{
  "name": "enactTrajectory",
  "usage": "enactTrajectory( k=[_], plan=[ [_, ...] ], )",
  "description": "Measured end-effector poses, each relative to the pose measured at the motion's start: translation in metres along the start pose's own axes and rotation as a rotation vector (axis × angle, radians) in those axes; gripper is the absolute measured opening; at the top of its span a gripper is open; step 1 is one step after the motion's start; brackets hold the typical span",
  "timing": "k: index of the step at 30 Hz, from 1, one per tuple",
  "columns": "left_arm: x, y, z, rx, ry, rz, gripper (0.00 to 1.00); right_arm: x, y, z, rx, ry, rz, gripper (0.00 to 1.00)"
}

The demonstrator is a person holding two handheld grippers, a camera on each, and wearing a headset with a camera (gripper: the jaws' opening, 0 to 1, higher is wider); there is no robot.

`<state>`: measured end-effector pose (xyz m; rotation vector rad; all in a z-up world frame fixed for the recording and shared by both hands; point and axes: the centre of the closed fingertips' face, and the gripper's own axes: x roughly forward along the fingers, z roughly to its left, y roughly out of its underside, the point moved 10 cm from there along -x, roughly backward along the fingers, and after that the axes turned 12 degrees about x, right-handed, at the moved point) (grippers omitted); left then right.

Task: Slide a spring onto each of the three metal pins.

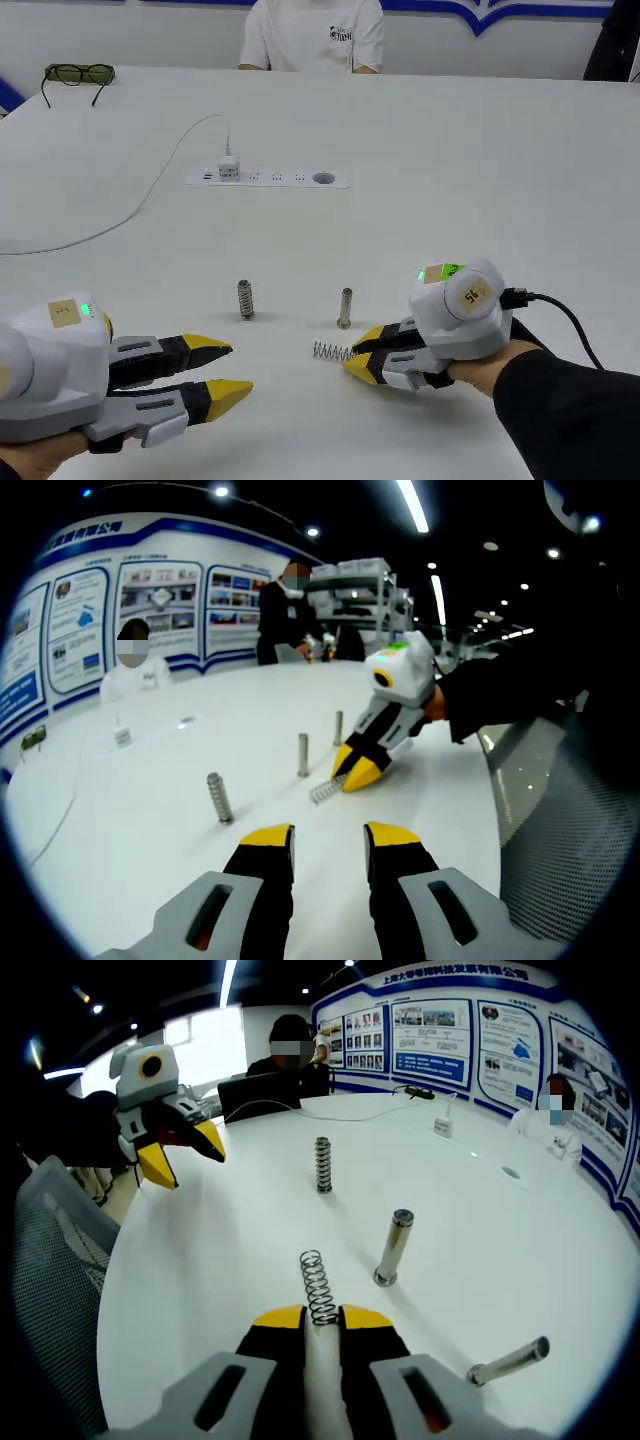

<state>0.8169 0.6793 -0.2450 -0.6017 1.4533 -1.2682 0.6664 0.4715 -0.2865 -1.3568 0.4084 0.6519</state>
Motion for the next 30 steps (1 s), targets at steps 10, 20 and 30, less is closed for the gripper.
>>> enactTrajectory(
  k=[10, 20, 30],
  plan=[
    [0.007, 0.000, 0.003, -0.012, 0.007, -0.007, 0.27, -0.002, 0.000, 0.004, 0.002, 0.000, -0.010, 0.11],
    [0.017, -0.004, 0.004, -0.003, 0.031, -0.010, 0.26, -0.015, 0.000, 0.011, 0.023, -0.011, -0.035, 0.11],
    [0.029, -0.011, 0.005, 0.017, 0.067, -0.011, 0.26, -0.033, -0.010, 0.021, 0.011, -0.019, -0.097, 0.11]
  ],
)
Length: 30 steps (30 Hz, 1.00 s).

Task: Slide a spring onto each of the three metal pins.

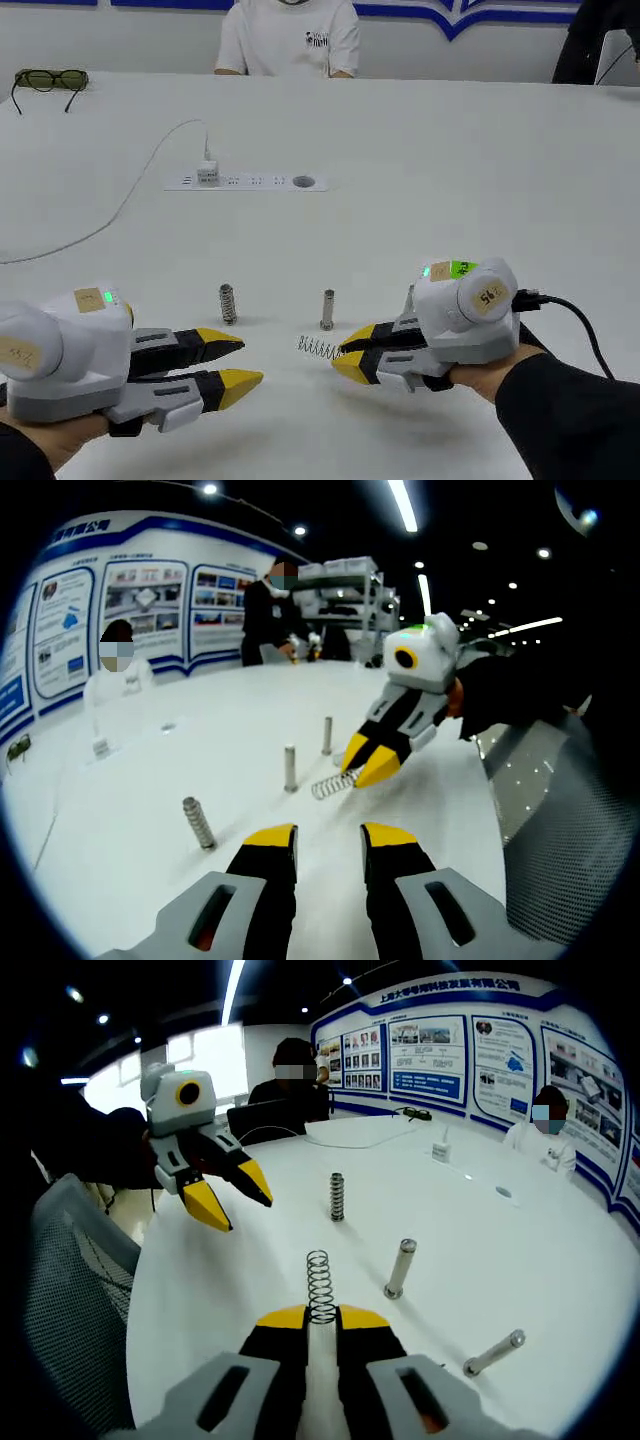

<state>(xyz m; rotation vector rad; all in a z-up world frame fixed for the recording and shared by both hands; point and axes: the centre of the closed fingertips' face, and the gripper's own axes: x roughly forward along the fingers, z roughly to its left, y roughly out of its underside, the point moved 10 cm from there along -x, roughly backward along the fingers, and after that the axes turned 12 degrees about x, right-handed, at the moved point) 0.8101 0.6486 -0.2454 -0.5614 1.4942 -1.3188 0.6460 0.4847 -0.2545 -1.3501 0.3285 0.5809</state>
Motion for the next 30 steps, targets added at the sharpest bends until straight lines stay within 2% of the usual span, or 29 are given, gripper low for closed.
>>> enactTrajectory(
  k=[10, 14, 19, 23, 25, 28, 30],
  plan=[
    [0.011, -0.005, -0.002, -0.044, 0.036, -0.018, 0.25, -0.009, -0.012, 0.012, -0.033, -0.013, -0.054, 0.11],
    [0.014, -0.008, -0.002, -0.091, 0.045, -0.038, 0.25, -0.009, -0.016, 0.016, -0.046, -0.019, -0.067, 0.11],
    [0.015, -0.011, -0.002, -0.098, 0.049, -0.039, 0.26, -0.009, -0.017, 0.018, -0.054, -0.029, -0.078, 0.11],
    [0.015, -0.014, 0.001, -0.070, 0.047, -0.031, 0.26, -0.009, -0.016, 0.021, -0.066, -0.044, -0.073, 0.11],
    [0.013, -0.017, 0.003, -0.027, 0.050, -0.021, 0.25, -0.010, -0.015, 0.022, -0.073, -0.056, -0.065, 0.11],
    [0.012, -0.020, 0.004, 0.045, 0.078, 0.006, 0.24, -0.011, -0.016, 0.023, -0.077, -0.073, -0.067, 0.11],
    [0.013, -0.021, 0.003, 0.086, 0.117, 0.015, 0.23, -0.011, -0.017, 0.025, -0.077, -0.102, -0.070, 0.11]
  ],
)
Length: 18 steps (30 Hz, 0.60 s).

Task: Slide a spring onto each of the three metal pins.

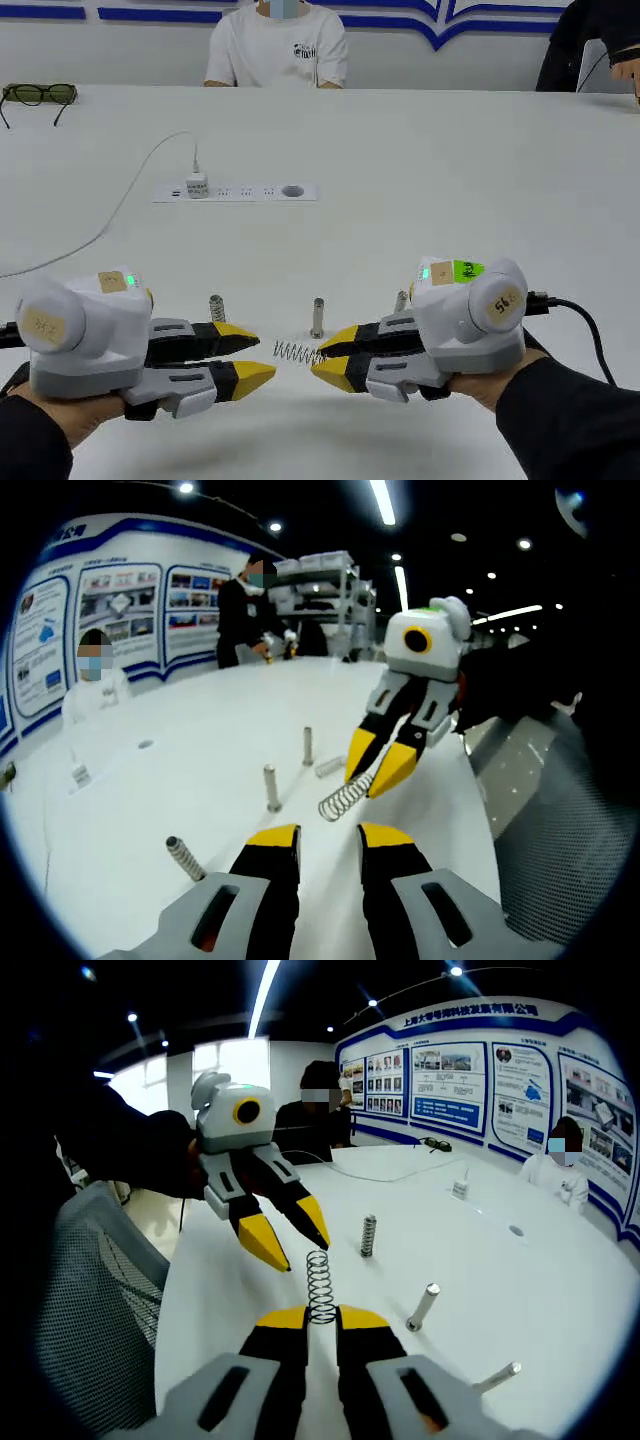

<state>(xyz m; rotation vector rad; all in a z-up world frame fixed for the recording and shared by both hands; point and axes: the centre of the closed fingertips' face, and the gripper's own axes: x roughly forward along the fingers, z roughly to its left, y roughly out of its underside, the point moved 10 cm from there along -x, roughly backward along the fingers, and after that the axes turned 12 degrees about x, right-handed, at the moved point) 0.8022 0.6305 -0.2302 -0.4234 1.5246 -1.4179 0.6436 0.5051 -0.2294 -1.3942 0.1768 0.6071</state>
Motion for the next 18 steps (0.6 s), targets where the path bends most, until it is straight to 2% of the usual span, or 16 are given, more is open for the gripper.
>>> enactTrajectory(
  k=[7, 11, 14, 18],
  plan=[
    [0.001, -0.008, -0.004, 0.062, 0.073, -0.009, 0.19, 0.000, 0.001, 0.007, -0.020, -0.068, 0.047, 0.11],
    [0.005, -0.011, -0.010, 0.129, 0.123, 0.026, 0.17, 0.001, 0.002, 0.011, -0.028, -0.089, 0.063, 0.11],
    [0.007, -0.011, -0.014, 0.175, 0.159, 0.052, 0.13, 0.001, 0.003, 0.012, -0.048, -0.092, 0.093, 0.11],
    [0.008, -0.009, -0.015, 0.198, 0.174, 0.070, 0.12, 0.001, 0.004, 0.014, -0.051, -0.104, 0.115, 0.11]
  ],
)
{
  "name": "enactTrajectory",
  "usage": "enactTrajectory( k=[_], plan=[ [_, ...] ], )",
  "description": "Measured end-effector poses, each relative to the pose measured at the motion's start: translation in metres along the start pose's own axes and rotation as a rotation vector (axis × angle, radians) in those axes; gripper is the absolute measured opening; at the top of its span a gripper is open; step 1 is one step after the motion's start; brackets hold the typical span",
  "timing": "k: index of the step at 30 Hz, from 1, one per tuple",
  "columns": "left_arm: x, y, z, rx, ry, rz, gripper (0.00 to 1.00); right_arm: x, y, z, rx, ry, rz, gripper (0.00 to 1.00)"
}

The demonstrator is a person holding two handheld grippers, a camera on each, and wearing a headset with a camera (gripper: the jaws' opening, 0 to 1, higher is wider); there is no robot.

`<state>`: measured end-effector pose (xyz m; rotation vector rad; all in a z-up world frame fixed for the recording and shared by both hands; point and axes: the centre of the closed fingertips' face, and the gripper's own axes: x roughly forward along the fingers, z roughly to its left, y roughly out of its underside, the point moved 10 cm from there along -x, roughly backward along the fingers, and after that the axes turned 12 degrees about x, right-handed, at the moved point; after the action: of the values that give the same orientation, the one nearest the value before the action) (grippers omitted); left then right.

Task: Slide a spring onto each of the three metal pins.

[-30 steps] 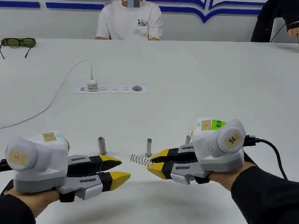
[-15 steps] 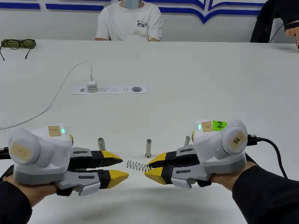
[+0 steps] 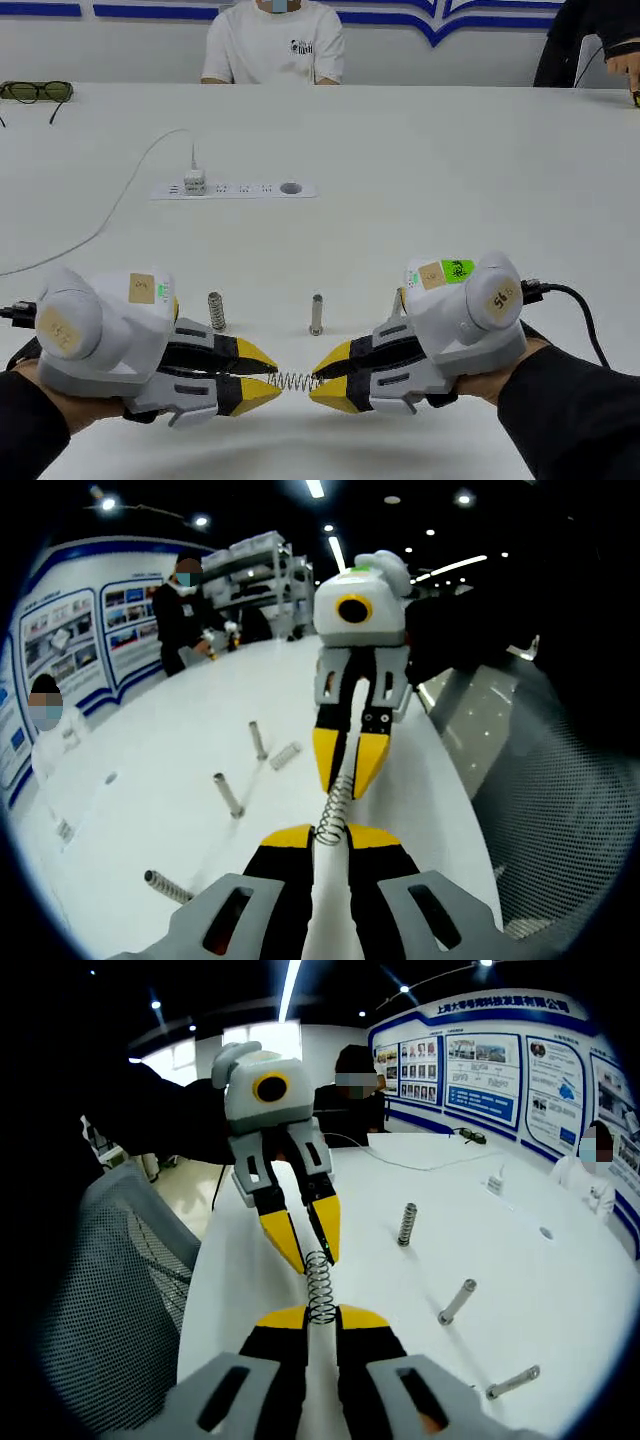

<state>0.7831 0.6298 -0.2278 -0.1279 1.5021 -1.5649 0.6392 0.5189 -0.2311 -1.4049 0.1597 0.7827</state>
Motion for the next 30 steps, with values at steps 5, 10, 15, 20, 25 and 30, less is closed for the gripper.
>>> enactTrajectory(
  k=[5, 10, 15, 20, 25, 30],
  plan=[
    [0.001, -0.001, -0.003, 0.040, 0.018, 0.028, 0.12, -0.002, -0.002, 0.002, 0.016, -0.015, 0.005, 0.11],
    [0.004, 0.000, -0.003, 0.082, 0.027, 0.064, 0.12, -0.002, -0.007, 0.003, 0.024, -0.012, 0.028, 0.11],
    [0.009, -0.004, -0.004, 0.121, 0.037, 0.080, 0.12, 0.000, -0.008, 0.005, 0.018, -0.007, 0.072, 0.11],
    [0.012, -0.013, -0.006, 0.152, 0.052, 0.071, 0.13, 0.002, -0.009, 0.005, 0.012, 0.001, 0.107, 0.11],
    [0.018, -0.018, -0.007, 0.206, 0.070, 0.094, 0.12, 0.004, -0.011, 0.008, -0.002, 0.001, 0.127, 0.11],
    [0.022, -0.021, -0.009, 0.265, 0.088, 0.129, 0.12, 0.005, -0.011, 0.009, -0.015, 0.006, 0.153, 0.11]
  ],
)
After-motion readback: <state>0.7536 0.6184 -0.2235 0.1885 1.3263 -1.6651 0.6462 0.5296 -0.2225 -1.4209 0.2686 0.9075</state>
